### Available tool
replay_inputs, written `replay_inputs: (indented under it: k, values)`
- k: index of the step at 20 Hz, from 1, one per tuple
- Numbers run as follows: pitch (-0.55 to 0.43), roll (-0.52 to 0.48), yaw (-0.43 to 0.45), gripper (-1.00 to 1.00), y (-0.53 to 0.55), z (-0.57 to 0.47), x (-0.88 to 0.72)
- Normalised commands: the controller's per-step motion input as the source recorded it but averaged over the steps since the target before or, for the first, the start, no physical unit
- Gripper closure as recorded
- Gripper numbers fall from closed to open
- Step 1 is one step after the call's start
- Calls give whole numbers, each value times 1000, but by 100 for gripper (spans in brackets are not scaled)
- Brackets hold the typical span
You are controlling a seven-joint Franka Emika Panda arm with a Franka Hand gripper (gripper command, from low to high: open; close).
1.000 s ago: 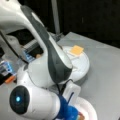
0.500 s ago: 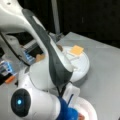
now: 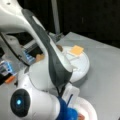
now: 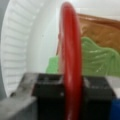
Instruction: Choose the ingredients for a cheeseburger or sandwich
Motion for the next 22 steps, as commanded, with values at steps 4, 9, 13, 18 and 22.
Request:
replay_inputs:
  k: [4,9,13,18,22]
  values:
    - [55,-85,285,100,-186,4,59]
    - [44,-69,257,100,-134,-1,45]
    - [38,-65,241,100,-81,-12,17]
    - [35,-56,239,100,-65,-20,7]
    - [29,-50,242,100,-69,-27,12]
